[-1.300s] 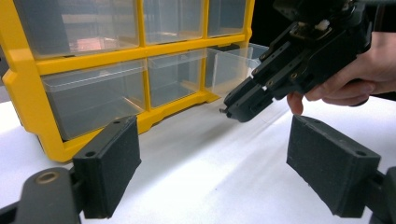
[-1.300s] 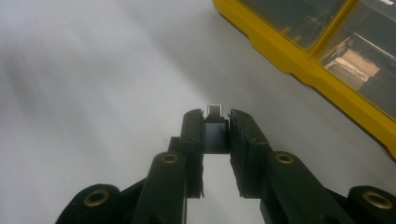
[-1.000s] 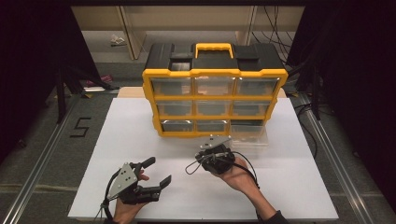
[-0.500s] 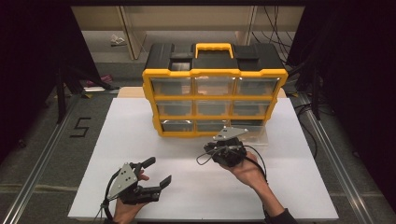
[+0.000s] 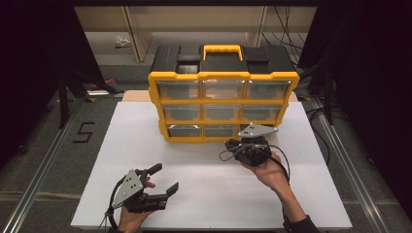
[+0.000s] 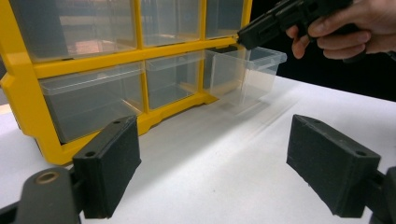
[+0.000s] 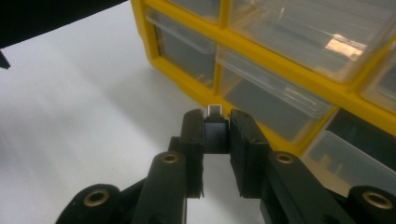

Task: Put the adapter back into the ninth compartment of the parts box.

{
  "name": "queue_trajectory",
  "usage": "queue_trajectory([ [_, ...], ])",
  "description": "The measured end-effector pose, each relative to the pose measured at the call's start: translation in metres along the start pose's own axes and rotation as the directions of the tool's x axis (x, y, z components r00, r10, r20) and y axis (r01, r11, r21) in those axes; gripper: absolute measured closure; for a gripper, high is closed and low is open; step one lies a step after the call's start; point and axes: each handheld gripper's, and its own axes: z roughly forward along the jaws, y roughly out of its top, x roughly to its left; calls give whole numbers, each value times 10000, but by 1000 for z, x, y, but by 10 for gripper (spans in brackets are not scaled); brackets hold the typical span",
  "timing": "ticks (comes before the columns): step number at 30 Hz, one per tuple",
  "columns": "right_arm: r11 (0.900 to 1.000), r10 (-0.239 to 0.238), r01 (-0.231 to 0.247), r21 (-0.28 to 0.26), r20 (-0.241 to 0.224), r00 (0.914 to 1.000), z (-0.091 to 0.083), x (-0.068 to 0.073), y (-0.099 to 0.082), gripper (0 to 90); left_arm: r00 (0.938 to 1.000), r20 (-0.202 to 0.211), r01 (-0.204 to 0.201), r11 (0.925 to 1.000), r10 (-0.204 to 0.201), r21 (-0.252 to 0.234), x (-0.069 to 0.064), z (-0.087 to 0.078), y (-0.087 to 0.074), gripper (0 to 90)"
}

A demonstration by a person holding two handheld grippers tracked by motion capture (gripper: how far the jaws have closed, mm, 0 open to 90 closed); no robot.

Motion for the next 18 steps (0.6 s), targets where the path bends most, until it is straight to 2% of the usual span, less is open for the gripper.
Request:
queue_trajectory([
  [9, 9990, 353, -345, -284, 261, 9990, -11, -15, 0, 764, 10000, 8, -9, 10000, 9, -51, 0, 0, 1, 169],
  [18, 9980, 499, -482, -397, 442, 9978, -17, -25, -1, 764, 10000, 6, -25, 10000, 25, -46, 0, 0, 0, 169],
])
